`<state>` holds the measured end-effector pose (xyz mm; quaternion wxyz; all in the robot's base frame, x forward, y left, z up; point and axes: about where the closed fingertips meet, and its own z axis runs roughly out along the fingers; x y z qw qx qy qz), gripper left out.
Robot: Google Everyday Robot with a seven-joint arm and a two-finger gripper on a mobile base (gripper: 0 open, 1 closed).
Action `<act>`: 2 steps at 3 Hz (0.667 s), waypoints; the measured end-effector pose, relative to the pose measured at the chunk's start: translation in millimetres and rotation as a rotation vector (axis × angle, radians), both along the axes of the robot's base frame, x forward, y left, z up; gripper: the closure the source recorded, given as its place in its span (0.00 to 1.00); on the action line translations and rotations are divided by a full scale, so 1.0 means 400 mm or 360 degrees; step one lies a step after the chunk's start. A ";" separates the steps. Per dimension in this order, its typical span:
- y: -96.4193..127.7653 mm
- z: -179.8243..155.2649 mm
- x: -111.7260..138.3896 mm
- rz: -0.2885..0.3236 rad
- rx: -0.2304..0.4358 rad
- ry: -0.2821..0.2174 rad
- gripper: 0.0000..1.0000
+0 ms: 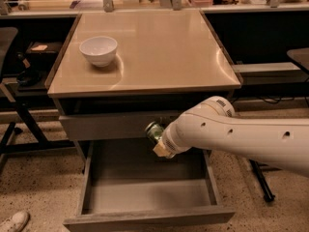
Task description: Pick green can from middle drawer and place on counter
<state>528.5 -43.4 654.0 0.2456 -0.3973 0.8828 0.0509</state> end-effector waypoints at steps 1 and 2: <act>-0.015 0.038 -0.005 -0.0016 -0.0007 0.0006 1.00; -0.061 0.127 -0.031 -0.0073 -0.0056 -0.0033 1.00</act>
Offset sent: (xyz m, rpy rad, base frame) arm -0.0249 -0.0488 0.1084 -0.0731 -0.0715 -0.0971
